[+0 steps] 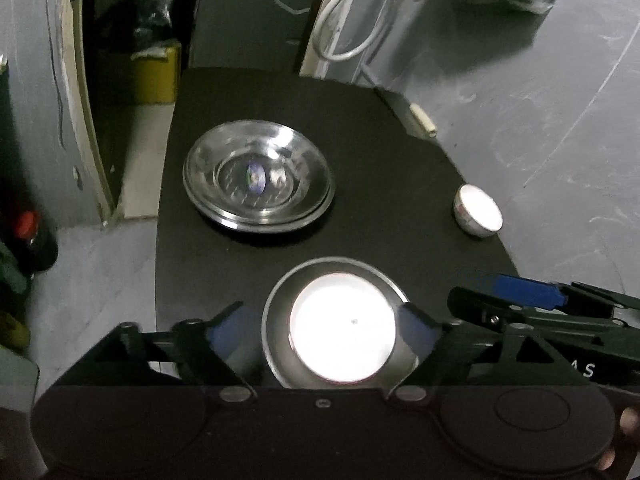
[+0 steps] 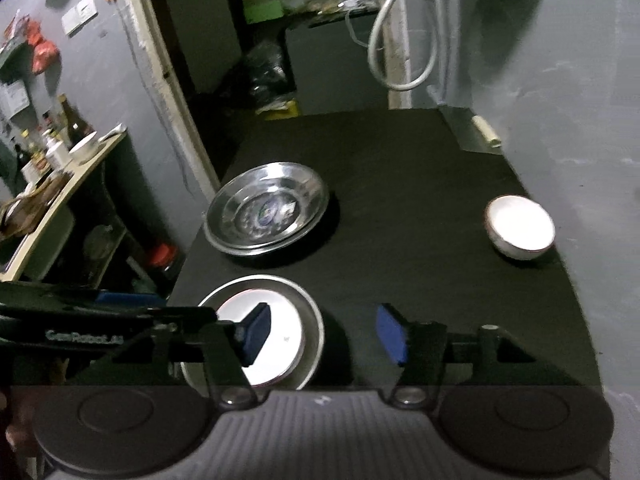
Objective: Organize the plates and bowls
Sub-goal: 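Move the left gripper toward the small red-rimmed white bowl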
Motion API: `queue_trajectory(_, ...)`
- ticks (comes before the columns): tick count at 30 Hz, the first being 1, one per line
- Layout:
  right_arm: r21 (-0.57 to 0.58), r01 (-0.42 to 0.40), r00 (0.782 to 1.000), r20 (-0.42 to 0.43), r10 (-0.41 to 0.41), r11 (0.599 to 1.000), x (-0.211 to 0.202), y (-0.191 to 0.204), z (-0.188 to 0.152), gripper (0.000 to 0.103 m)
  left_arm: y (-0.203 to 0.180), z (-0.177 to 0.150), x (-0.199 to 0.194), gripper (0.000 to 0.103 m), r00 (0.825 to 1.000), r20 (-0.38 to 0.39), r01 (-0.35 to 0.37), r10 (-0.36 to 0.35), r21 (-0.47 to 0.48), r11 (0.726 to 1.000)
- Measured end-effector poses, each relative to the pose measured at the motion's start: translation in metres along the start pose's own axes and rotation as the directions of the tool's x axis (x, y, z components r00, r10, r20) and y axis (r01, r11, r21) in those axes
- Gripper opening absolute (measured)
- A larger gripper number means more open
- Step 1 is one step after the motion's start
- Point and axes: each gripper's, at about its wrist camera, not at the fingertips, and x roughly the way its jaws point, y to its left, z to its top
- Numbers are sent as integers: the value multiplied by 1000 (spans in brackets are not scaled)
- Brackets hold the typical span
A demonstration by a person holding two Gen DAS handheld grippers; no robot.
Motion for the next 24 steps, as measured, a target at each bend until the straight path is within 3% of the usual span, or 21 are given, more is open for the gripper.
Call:
queue_trajectory(5,67,29,998,52,-33,997,-14,-14,-1,91,-7,2,-13,102,996,80,24,-27,32,999)
queue_trajectory(9,103,50,994,89,-60,993,-21,-26,-2,103,-15,6,-19,102,988,147,35,-45,66,997)
queue_trajectory(17,174,125,976,154,-152,977,-22,-58,-6,103,-41,31,-7,102,979,203,-19,-9,135,991)
queue_trajectory(24,255,176,966,141,-217,951,-5,-93,-17,103,-69,60,19,102,976,216,-51,7,201,978)
